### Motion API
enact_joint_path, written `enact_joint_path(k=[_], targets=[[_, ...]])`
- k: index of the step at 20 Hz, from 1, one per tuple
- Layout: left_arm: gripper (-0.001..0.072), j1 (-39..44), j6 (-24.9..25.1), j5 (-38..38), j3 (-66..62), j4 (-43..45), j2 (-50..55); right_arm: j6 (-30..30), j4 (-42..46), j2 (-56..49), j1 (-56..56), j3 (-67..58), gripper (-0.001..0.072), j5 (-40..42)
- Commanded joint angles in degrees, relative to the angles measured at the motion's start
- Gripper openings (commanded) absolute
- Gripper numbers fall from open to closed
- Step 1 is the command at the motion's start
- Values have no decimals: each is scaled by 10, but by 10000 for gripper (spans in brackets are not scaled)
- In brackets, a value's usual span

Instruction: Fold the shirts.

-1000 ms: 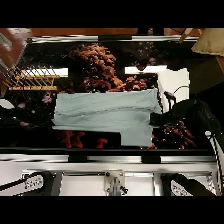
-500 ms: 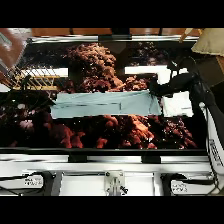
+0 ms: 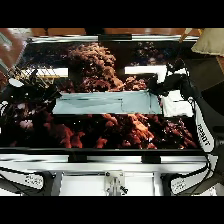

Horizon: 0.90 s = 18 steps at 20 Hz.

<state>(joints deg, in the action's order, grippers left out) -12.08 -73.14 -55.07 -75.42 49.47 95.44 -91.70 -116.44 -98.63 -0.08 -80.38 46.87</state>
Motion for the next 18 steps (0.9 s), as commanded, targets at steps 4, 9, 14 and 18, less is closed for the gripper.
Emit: enact_joint_path(k=[4, 9, 14, 18], targets=[[572, -2, 7, -28, -23, 6, -2, -9, 51, 24, -22, -3, 659, 63], [570, 3, 7, -86, -57, 6, -22, -21, 85, -2, -32, -2, 660, 191], [568, 27, 45, -142, -60, 6, -45, 5, 77, -24, -25, -3, 663, 139], [529, 50, 45, -142, -60, 5, -59, 8, 58, -44, -13, -3, 663, 142]])
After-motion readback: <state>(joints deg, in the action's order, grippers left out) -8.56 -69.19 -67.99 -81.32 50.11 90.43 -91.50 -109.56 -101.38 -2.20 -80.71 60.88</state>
